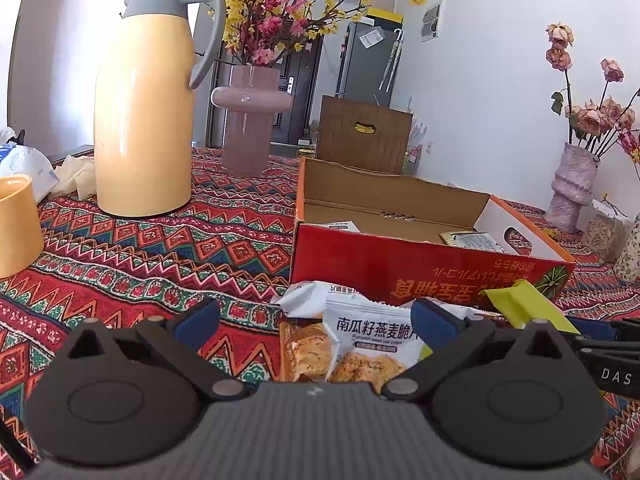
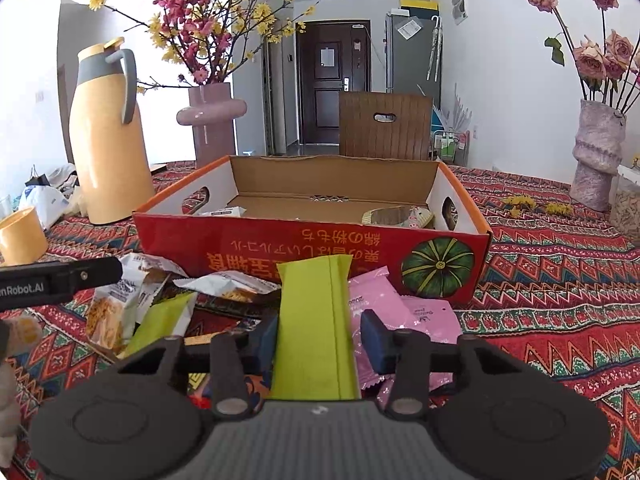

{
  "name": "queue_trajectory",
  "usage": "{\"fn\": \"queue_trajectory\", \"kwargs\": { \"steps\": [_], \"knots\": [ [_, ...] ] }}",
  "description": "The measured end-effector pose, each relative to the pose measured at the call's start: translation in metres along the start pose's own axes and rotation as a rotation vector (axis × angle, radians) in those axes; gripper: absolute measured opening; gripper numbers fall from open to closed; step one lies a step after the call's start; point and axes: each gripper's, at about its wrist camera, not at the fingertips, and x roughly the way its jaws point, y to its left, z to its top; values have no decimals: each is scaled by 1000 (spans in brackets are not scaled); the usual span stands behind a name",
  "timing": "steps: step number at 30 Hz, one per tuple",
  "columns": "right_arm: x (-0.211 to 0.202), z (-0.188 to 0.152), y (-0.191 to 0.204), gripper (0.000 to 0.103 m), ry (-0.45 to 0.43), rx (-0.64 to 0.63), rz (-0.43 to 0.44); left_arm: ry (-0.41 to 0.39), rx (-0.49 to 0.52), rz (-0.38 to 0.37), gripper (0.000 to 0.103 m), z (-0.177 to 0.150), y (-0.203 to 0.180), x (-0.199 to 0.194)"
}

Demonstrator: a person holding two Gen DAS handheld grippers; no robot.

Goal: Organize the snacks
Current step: 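Grasp a green wrapped bar with the right tool, then grasp a white cookie packet with the left tool while the right tool holds the green bar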

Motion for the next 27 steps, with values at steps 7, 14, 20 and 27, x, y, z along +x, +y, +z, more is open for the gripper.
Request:
{"fn": "queue_trajectory", "kwargs": {
  "steps": [7, 14, 20, 27],
  "knots": [
    [-3, -1, 2, 35, -9, -8, -3, 0, 0, 1, 103, 0, 0, 0],
    [-16, 0, -6, 34, -53, 32, 6, 1, -4, 8, 103, 0, 1, 0],
    [-30, 3, -22, 34, -105, 68, -29, 7, -1, 14, 103, 0, 0, 2],
    [-39, -1, -40, 34, -119, 106, -61, 26, 14, 30, 103, 0, -3, 4]
  ]
}}
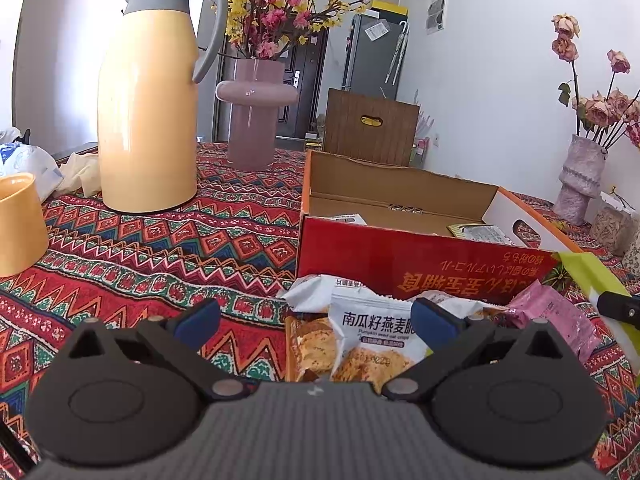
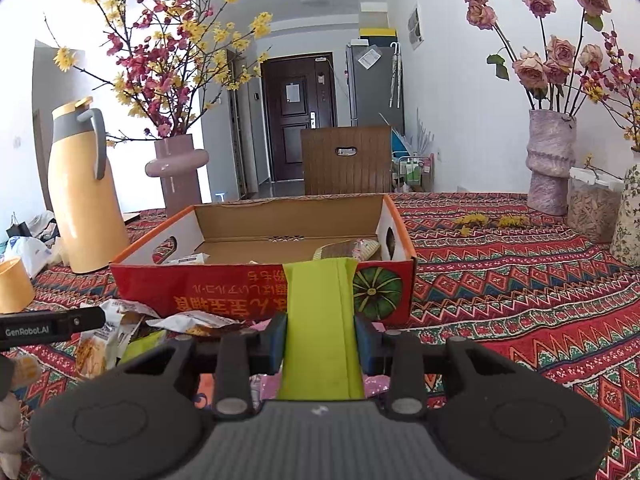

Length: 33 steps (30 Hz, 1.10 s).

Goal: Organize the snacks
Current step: 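Grasp a white cookie packet with the left tool while the right tool holds the green bar, then carry the green bar and cookie packet over the cardboard box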

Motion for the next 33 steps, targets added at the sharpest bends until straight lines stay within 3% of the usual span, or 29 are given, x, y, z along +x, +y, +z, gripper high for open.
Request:
{"fn": "queue_trajectory", "kwargs": {
  "steps": [11, 17, 20, 23, 33],
  "knots": [
    [-3, -5, -15, 34, -4, 34, -15, 35, 115, -43, 102, -3, -25, -8],
    [-4, -8, -18, 34, -2, 43, -14, 99, 114, -76, 73, -6, -28, 3],
    [-4, -9, -19, 34, 0, 45, -12, 134, 85, -101, 51, -6, -22, 8],
    [-3, -9, -19, 34, 2, 48, -10, 138, 77, -114, 45, -6, -20, 7],
    [-3, -9, -18, 34, 0, 48, -9, 107, 78, -119, 45, -4, -19, -6]
  ]
}}
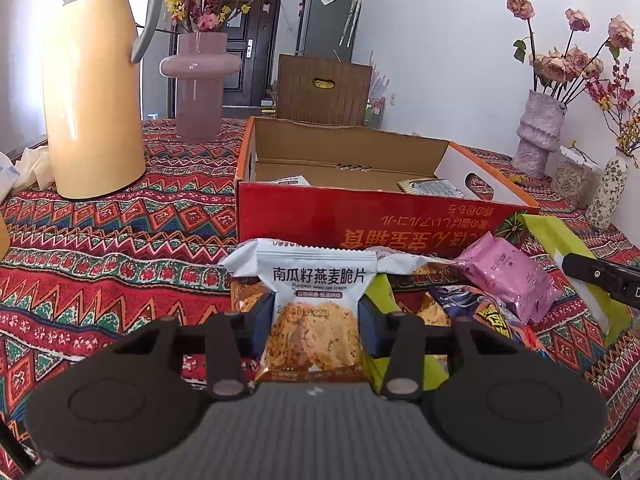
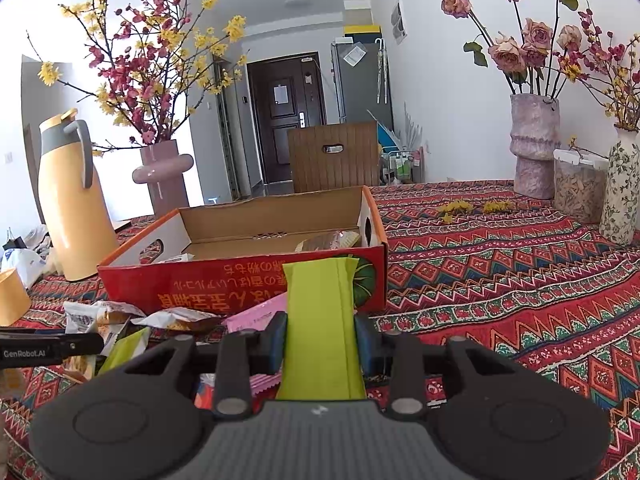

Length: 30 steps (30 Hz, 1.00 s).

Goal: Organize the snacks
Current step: 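Carry the green bar and cookie packet over the cardboard box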

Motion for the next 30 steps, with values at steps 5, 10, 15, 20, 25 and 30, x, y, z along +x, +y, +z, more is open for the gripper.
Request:
{"fn": "queue_trajectory", "kwargs": {
  "steps": [5, 10, 15, 20, 25, 30],
  "knots": [
    [1, 2, 5, 34, -10, -9, 12, -34, 6, 0, 45, 7, -3, -10],
    [2, 6, 7, 34, -21, -14, 23, -74, 8, 3, 45, 18, -5, -17],
    [4, 11, 8, 34, -39, -15, 28, -103, 16, 7, 45, 29, -10, -19],
    [9, 20, 5, 34, -58, -9, 33, -131, 24, 4, 45, 41, -15, -18],
    [17, 29, 3, 34, -70, -2, 31, -160, 36, 2, 45, 56, -22, -15],
    [26, 41, 3, 34, -84, -2, 35, -185, 40, 6, 45, 72, -28, -8]
  ]
}}
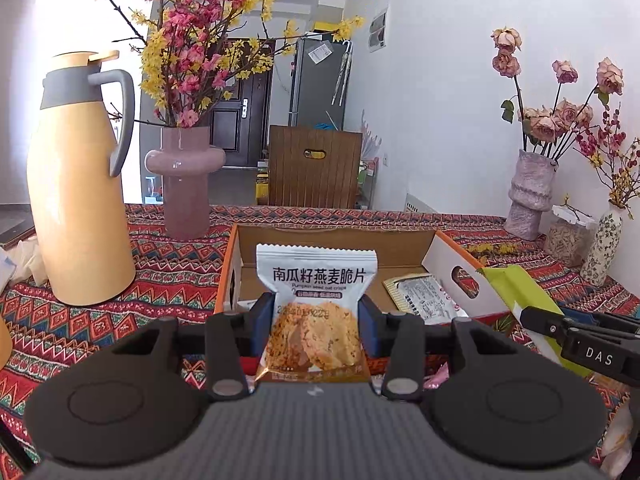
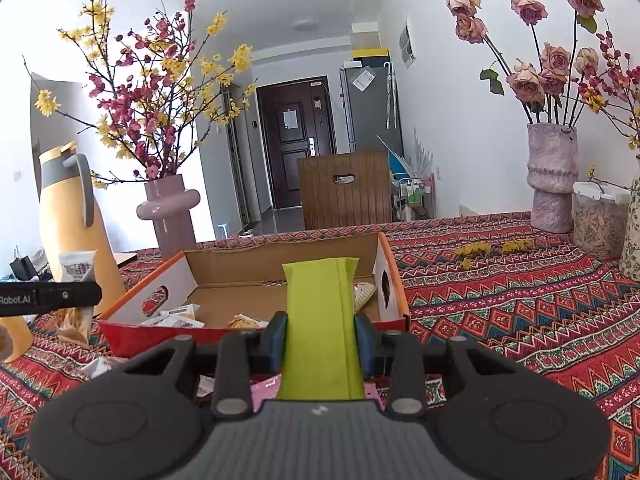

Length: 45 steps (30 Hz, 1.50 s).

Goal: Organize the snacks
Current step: 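Carry the green bar and cookie packet over the cardboard box, then open both tools to drop the bar and packet into the box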

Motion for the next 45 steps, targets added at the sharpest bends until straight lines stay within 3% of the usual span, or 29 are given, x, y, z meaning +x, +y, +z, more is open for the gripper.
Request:
{"fn": "queue_trajectory", "kwargs": {
  "steps": [20, 32, 41, 43, 45],
  "knots": [
    [88, 57, 16, 34, -32, -60, -6, 22, -24, 84, 45, 38, -1, 86],
    [129, 35, 16, 34, 42, -73, -2, 99, -61, 115, 44, 18, 17, 131],
    [128, 31, 18, 31, 42, -87, -6, 85, -68, 120, 46, 15, 18, 127],
    [126, 31, 17, 34, 36, -79, -7, 81, -77, 128, 50, 15, 19, 125],
    [124, 31, 15, 53, 29, -69, -5, 73, -88, 131, 66, 15, 20, 123]
  ]
}}
